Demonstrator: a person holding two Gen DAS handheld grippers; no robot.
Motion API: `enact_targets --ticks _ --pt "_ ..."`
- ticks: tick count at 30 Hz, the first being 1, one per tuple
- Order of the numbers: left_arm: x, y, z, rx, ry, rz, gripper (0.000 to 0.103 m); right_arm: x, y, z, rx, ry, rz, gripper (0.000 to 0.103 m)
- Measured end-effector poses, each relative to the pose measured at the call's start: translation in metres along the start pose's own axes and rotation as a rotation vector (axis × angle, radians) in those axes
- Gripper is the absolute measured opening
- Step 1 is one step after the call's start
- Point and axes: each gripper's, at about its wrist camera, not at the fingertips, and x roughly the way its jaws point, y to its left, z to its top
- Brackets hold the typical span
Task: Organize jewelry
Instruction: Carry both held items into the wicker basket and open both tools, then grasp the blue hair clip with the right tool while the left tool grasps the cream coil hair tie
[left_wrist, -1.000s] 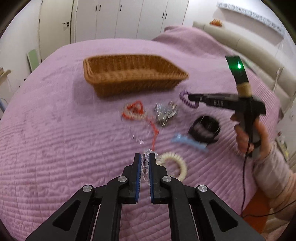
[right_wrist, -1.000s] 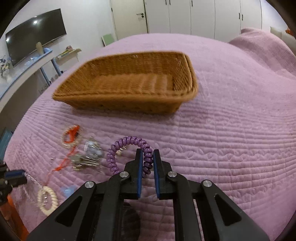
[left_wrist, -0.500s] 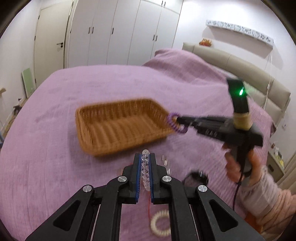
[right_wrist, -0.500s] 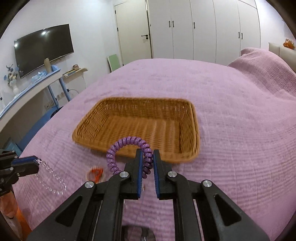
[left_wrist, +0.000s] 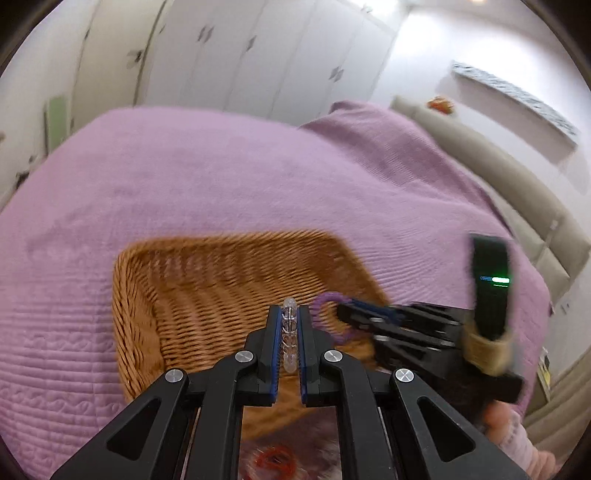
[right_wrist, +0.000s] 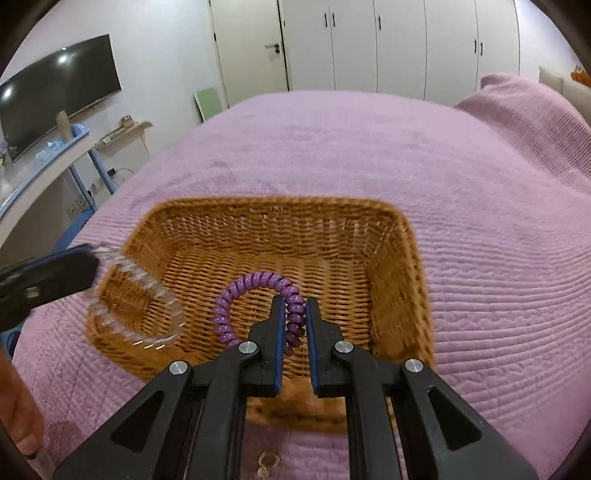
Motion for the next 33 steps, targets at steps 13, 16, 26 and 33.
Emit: enact_targets --ticks 13,16,26,33 --pt "0.038 0.037 -0.013 -0.03 0.079 0.128 0.008 0.039 -0.002 -0.011 -0.002 0.101 -0.027 0.014" --pt "0.032 0.033 -0.013 -0.012 0.079 0.132 0.019 0.035 -0.001 -0.009 -0.001 0.085 -0.016 0.016" --pt "-0.058 0.005 -0.036 0.031 -0.047 -0.011 0.065 -0.031 -0.002 -0.022 0.016 -0.031 0.018 0.043" --pt "-0.131 -0.026 -0.09 0.076 -0.086 -0.015 0.067 -0.096 0.001 -0.058 0.042 -0.079 0.018 0.044"
